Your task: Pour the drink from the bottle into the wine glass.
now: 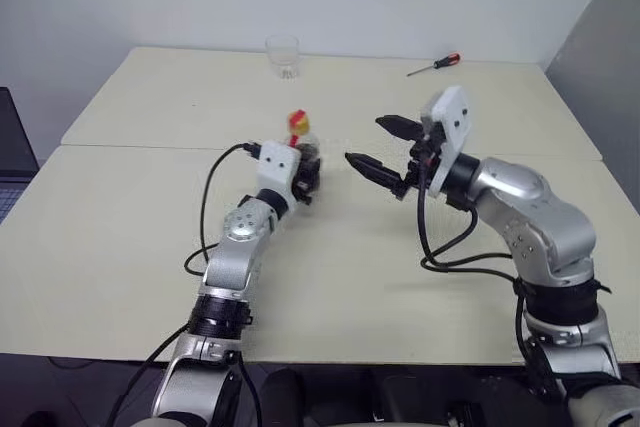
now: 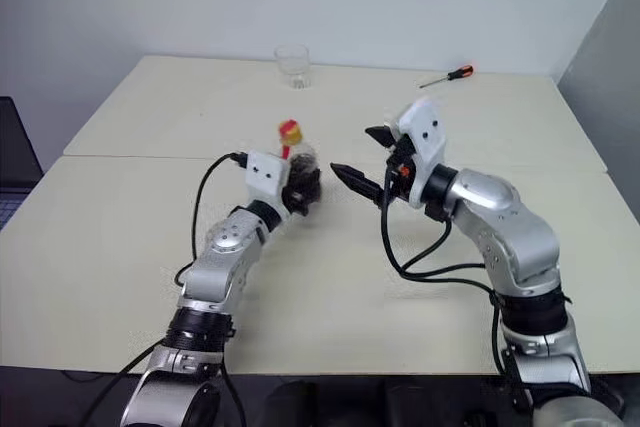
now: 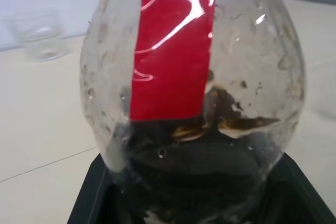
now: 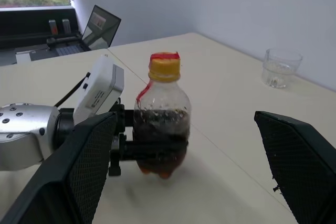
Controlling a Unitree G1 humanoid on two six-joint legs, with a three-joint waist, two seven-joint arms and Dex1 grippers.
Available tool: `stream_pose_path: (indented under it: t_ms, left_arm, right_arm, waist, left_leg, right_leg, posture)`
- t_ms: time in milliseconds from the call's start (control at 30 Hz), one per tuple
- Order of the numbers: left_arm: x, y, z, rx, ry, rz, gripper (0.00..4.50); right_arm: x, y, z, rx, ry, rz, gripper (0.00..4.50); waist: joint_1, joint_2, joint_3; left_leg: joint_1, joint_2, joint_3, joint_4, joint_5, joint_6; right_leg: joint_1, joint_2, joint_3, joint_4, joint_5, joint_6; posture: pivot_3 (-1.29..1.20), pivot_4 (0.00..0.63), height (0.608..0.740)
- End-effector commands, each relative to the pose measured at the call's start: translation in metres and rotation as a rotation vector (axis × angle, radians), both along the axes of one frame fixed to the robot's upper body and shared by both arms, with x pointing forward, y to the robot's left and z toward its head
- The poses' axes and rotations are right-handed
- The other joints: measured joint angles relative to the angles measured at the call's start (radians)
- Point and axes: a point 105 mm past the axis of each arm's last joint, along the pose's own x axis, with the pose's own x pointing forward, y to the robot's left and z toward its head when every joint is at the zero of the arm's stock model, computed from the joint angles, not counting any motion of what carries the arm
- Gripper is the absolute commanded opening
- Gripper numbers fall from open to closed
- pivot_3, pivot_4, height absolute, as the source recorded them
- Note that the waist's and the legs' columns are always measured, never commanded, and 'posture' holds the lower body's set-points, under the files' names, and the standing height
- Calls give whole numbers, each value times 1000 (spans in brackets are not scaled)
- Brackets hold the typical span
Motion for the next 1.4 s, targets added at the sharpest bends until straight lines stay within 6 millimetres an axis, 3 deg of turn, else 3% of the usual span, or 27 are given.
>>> stream_pose_path:
  t_ms: [33, 400, 900, 933, 1000, 1133, 1400]
  left_arm:
    - [-10, -17, 17, 1, -45, -73, 1814]
    - [-30, -44, 3, 60, -13, -186, 1688]
    - [-34, -49, 2, 65, -33, -177, 1568]
    - [-35, -49, 2, 66, -35, -176, 1550]
    - [-35, -49, 3, 66, -37, -175, 1547]
    - [-34, -47, 4, 90, -54, -168, 1532]
    - [-35, -48, 5, 132, -90, -178, 1422]
  right_arm:
    - [-6, 4, 13, -30, -31, -7, 4500]
    - [2, 3, 8, -23, 53, -79, 4500]
    - [7, 10, -7, 9, 122, -88, 4500]
    - [7, 11, -8, 10, 124, -87, 4082]
    - [6, 12, -9, 13, 127, -84, 3844]
    - [6, 11, -10, 17, 134, -89, 2748]
    - [4, 17, -13, 8, 139, -71, 2742]
  waist:
    - [1, 0, 0]
    - [-3, 0, 0]
    - [-3, 0, 0]
    - [-3, 0, 0]
    - [-4, 0, 0]
    - [-3, 0, 0]
    - [-3, 0, 0]
  left_leg:
    - [0, 0, 0, 0, 0, 0]
    - [-3, 0, -1, 1, 0, 0]
    - [-5, 0, -2, 1, 0, 0]
    - [-5, 0, -2, 1, 0, 0]
    - [-5, 0, -2, 1, 0, 0]
    - [-6, 0, -2, 1, 0, 0]
    - [-6, 0, -2, 1, 0, 0]
  right_leg:
    - [0, 0, 0, 0, 0, 0]
    - [-2, 0, 0, 0, 0, 0]
    - [-4, 0, -2, 1, 0, 0]
    - [-4, 0, -1, 1, 0, 0]
    - [-4, 0, -1, 1, 0, 0]
    - [-4, 0, -1, 1, 0, 0]
    - [-4, 0, -1, 1, 0, 0]
  posture:
    - [0, 150, 740]
    - [0, 150, 740]
    - [0, 150, 740]
    - [0, 150, 740]
    - [0, 150, 740]
    - [0, 150, 740]
    - [0, 150, 740]
